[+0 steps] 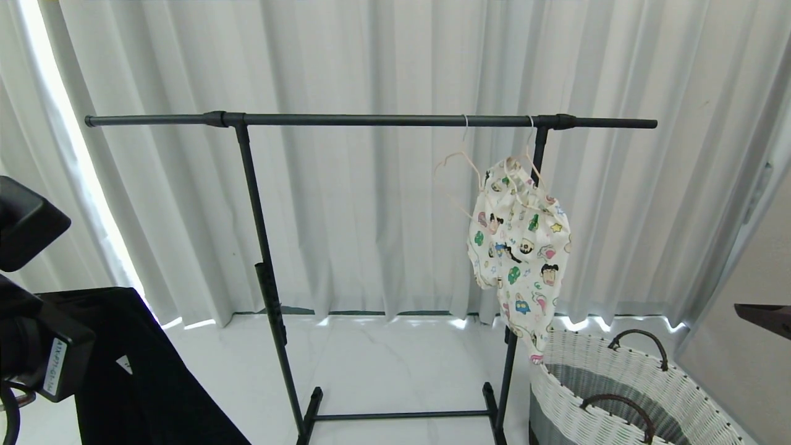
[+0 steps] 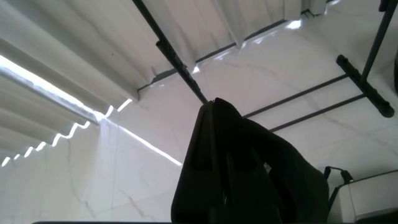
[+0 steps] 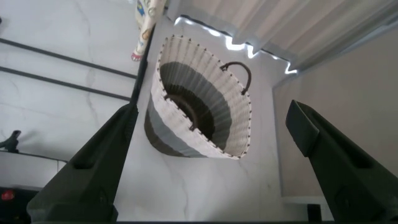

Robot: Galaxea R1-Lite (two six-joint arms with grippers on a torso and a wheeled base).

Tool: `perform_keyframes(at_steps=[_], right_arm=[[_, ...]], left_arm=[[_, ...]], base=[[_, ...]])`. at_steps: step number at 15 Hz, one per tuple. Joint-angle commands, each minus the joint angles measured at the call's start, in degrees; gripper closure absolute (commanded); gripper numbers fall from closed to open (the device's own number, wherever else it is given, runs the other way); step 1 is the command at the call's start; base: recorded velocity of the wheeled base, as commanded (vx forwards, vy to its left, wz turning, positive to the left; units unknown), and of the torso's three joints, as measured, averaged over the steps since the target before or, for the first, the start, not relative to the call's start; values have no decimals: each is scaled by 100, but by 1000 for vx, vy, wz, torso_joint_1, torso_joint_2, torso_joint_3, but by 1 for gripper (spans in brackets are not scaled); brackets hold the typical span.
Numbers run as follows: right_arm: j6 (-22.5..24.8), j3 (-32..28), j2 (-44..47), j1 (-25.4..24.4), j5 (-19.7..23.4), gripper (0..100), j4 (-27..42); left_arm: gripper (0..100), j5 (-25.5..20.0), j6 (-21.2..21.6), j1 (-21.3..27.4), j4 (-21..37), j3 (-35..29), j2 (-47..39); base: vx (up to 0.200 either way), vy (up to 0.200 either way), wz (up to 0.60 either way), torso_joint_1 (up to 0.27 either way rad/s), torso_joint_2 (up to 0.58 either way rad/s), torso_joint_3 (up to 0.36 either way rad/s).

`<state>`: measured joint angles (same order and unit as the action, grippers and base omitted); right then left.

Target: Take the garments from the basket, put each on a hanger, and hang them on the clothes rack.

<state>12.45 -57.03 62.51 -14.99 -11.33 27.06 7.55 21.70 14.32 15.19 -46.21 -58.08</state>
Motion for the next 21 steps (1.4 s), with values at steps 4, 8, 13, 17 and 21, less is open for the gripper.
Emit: perform_keyframes(at_steps=[4, 8, 13, 17, 21], right_arm=[[-41, -1, 6, -3, 113, 0, 1], [-111, 34, 24, 23, 183, 0, -219], [-234, 34, 33, 23, 201, 0, -245], [-251, 34, 42, 23, 350, 0, -245], [-251, 34, 42, 23, 359, 0, -245]], left_arm=[[100, 1, 1, 9, 2, -2, -20], [100, 1, -8, 9, -7, 51, -20], [100, 1, -69, 9, -16, 60, 33], [100, -8, -78, 9, -16, 69, 121], [100, -16, -78, 9, -16, 60, 121]], base=[[0, 0, 0, 213, -492, -281], [0, 0, 0, 242, -521, -287], [0, 0, 0, 228, -485, -258], [0, 0, 0, 34, -62, -35], [0, 200, 0, 6, -5, 1]])
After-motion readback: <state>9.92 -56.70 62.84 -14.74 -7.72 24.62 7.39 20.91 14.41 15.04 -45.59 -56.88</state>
